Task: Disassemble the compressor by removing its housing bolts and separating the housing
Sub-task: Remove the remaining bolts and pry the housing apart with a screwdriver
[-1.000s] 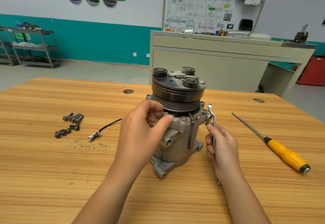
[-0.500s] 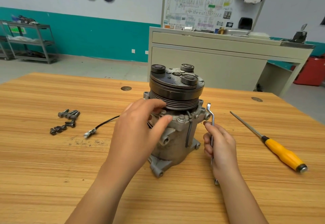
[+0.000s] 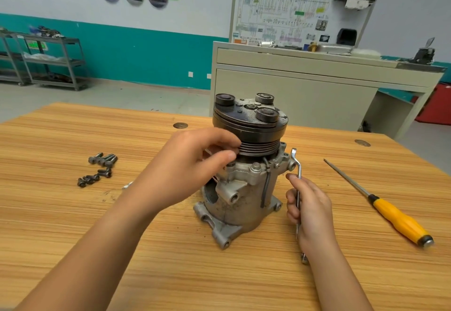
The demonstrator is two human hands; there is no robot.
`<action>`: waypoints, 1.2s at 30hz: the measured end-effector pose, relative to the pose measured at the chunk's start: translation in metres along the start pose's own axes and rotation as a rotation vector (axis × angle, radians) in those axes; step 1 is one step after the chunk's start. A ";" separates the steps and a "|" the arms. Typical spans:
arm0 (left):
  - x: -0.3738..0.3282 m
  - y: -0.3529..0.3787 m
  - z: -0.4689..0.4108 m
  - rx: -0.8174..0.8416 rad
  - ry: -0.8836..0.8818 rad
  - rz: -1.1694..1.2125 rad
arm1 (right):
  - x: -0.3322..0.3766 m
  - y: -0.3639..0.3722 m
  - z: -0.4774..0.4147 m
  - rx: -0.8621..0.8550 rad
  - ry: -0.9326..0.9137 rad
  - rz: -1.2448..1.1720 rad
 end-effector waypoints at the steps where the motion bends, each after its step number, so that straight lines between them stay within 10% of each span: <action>1: 0.000 0.001 0.002 -0.023 -0.019 0.070 | 0.000 0.000 0.000 0.001 0.002 0.003; 36: 0.002 0.000 -0.002 0.071 -0.005 -0.320 | -0.004 -0.004 -0.003 0.018 0.064 -0.002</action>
Point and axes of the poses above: each hand's wrist, its own z-axis away from the middle knuckle, its own y-axis out of the palm, x = y × z, the point moved 1 cm from there along -z, towards the middle knuckle, and after that the axes turned 11 degrees about -z, right-handed, at the moved point
